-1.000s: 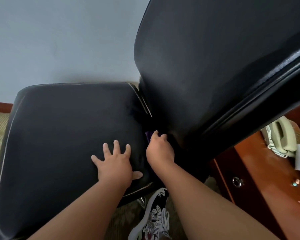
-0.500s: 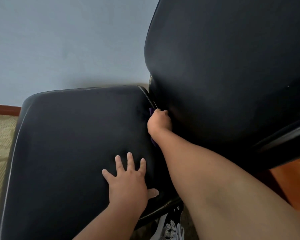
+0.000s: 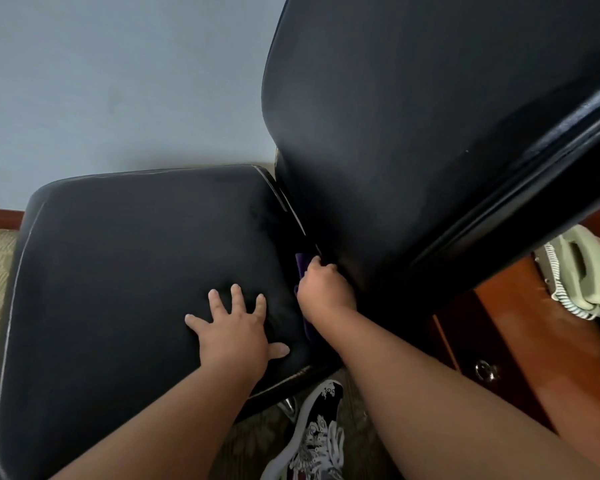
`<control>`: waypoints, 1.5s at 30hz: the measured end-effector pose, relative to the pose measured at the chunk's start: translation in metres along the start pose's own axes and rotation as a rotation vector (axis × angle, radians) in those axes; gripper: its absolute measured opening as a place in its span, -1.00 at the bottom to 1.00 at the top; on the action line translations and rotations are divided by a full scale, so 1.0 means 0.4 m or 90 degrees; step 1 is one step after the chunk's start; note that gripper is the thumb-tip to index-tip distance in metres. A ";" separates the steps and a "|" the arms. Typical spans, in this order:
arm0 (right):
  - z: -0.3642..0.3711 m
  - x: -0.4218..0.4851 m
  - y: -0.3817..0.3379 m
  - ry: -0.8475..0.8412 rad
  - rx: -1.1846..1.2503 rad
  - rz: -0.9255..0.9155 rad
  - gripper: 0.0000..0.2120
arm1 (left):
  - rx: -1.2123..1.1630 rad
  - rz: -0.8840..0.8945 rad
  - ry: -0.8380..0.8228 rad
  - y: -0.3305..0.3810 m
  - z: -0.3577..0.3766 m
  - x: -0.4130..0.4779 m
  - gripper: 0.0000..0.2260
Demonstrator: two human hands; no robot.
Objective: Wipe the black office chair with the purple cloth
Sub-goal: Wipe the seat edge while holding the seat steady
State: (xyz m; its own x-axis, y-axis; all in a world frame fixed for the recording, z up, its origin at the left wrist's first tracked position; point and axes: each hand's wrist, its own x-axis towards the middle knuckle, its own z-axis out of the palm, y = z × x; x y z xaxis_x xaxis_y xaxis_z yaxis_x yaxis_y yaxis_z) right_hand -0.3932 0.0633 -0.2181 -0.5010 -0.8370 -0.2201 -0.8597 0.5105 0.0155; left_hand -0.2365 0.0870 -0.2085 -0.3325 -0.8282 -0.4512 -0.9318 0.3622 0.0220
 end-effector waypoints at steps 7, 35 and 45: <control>0.022 -0.167 0.069 -0.028 -0.119 -0.017 -0.32 | -0.014 -0.007 -0.007 0.000 -0.011 -0.010 -0.15; -0.019 0.042 -0.039 0.032 0.107 0.025 -0.45 | 0.009 -0.013 -0.015 0.016 0.000 0.023 -0.15; 0.058 -0.252 0.130 0.052 0.158 0.039 -0.53 | -0.006 -0.025 0.004 0.019 -0.001 0.011 -0.14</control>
State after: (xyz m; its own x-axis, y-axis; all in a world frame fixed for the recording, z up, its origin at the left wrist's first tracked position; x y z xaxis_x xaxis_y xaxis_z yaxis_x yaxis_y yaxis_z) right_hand -0.3853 0.1788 -0.2179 -0.5659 -0.8113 -0.1466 -0.7823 0.5846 -0.2149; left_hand -0.2453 0.0861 -0.2098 -0.2961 -0.8446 -0.4461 -0.9457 0.3248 0.0127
